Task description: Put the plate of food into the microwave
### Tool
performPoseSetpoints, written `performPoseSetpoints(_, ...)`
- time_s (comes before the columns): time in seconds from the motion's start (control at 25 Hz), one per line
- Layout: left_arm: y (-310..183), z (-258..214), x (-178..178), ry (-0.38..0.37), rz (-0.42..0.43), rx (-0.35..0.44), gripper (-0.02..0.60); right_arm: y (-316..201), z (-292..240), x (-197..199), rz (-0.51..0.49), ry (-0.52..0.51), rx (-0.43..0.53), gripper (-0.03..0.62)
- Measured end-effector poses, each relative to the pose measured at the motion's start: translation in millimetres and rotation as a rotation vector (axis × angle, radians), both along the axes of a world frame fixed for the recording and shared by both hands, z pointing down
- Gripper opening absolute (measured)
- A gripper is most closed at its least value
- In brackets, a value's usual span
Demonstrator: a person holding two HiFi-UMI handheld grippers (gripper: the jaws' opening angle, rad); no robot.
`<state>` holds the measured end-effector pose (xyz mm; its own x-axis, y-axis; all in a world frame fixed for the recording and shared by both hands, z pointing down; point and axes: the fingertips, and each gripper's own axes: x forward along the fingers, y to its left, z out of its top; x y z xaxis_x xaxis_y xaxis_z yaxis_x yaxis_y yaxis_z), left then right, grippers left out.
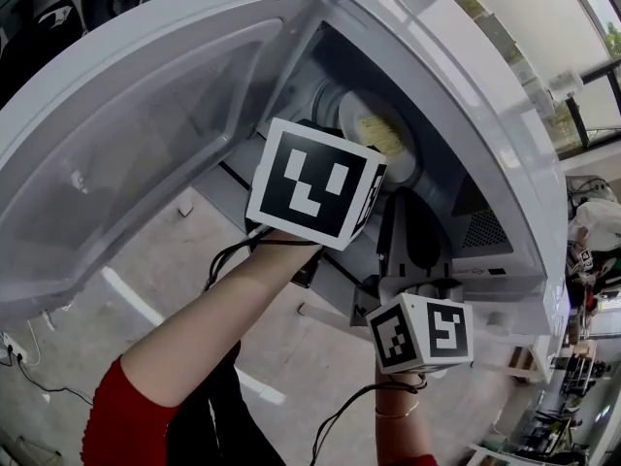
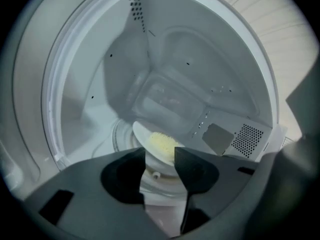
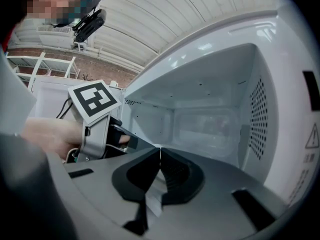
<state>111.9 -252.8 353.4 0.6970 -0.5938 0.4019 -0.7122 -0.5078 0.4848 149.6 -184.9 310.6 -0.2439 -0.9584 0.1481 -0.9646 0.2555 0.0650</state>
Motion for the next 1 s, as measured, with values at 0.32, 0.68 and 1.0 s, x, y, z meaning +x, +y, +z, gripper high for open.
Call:
performPoseSetpoints(0.32, -1.9, 2.5, -0.4, -0.160, -0.008, 0.137, 0.176, -2.0, 1.0, 3.7, 0.004, 0.003, 0.000, 0.015)
performPoseSetpoints(0.68, -1.0, -0.1, -1.7, -0.212, 0.022, 0.150, 0.184, -1.4, 2.5, 4.4, 0.006, 0.004, -0.003, 0.015)
performPoseSetpoints(1.0, 0.6, 5.2, -1.1, -0.158, 0.025, 0.074, 0.187, -2.2, 2.9, 3.8, 0.003, 0.002, -0.001, 0.015)
